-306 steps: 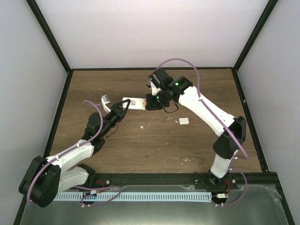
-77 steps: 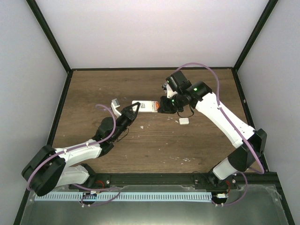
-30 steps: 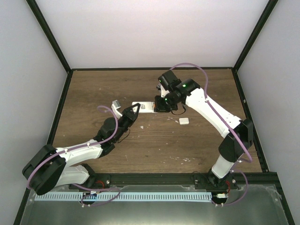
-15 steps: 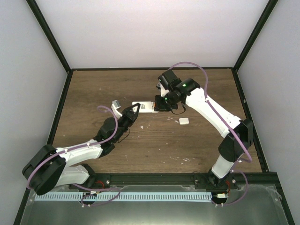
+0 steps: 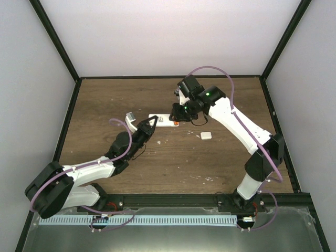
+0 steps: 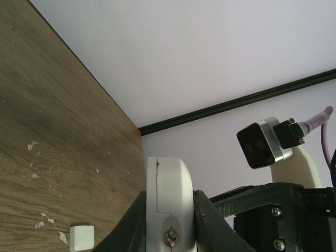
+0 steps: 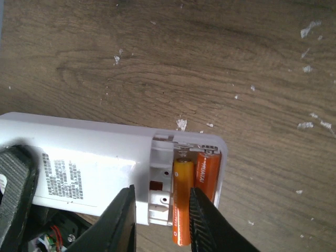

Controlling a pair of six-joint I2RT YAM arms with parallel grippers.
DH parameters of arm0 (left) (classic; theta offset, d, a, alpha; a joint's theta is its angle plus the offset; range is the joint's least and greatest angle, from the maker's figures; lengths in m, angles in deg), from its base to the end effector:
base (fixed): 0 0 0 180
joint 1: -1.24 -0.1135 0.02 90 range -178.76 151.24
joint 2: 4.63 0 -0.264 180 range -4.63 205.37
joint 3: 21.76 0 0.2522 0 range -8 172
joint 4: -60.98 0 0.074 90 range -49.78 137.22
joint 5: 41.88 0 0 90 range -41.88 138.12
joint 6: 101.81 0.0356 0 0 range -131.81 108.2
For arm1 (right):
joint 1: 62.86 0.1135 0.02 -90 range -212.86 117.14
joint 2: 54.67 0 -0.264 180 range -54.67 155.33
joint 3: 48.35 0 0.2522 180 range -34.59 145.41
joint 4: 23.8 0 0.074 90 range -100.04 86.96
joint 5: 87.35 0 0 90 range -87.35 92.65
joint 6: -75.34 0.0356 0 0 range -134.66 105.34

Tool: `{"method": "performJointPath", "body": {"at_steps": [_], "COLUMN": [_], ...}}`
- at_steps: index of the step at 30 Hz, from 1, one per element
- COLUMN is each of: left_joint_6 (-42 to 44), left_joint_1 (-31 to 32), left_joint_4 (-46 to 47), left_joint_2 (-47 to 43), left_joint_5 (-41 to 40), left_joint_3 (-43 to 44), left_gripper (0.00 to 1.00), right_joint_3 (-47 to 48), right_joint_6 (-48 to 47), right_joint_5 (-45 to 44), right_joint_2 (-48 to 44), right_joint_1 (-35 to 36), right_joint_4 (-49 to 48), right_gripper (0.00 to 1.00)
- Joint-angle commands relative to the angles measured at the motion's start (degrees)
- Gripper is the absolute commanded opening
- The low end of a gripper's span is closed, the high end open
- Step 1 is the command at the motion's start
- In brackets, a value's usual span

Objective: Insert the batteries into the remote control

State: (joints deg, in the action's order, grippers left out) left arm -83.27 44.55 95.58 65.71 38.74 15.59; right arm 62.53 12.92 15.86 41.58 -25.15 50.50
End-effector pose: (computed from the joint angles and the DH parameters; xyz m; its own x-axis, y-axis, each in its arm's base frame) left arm 0.1872 -0.1685 0.2279 -0.5228 -0.7927 -0.3135 0.1969 0.2455 -0.9492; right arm 0.2700 0.2191 0.3458 -0.9232 -0.1440 -0.3563 -0.2926 0.8645 0.4086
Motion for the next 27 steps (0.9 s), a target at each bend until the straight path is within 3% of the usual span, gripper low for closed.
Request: {"method": "performJointPath", "body": {"at_steps": [1, 7, 11, 14, 17, 27], "left_joint_6": [-1.0, -2.4, -4.3, -6.6, -8.8, -19.8], "left_joint_1": [0.3, 0.2, -1.2, -2.9, -4.6, -8.3], "left_joint_4": [3.7, 4.0, 3.6, 2.7, 2.0, 1.0], "left_joint_2": [0.4, 0.3, -0.2, -1.3, -2.7, -6.9], "left_joint_5": [-0.2, -2.2, -2.2, -1.9, -1.6, 0.1], "left_joint_3": [1.3, 1.1, 1.3, 1.5, 1.4, -1.3], "left_gripper": [0.0, 0.0, 0.0, 0.0, 0.0, 0.0], "right_joint_3": [3.1, 1.8, -7.4, -16.8, -22.6, -31.2], "right_joint_6": [-0.4, -2.0, -6.6, -7.5, -6.4, 1.6], "right_joint_5": [-2.1, -8.5, -9.5, -2.7, 5.8, 27.0], "right_joint_2": [-2.5, -6.5, -13.9, -20.5, -23.1, -20.7], "right_joint_1": [0.4, 0.1, -2.2, -7.2, -11.8, -16.5], "right_joint_4": [-0.4, -2.6, -14.0, -24.3, -30.6, -43.4], "right_gripper": [0.25, 0.37, 0.56, 0.69, 0.75, 0.79]}}
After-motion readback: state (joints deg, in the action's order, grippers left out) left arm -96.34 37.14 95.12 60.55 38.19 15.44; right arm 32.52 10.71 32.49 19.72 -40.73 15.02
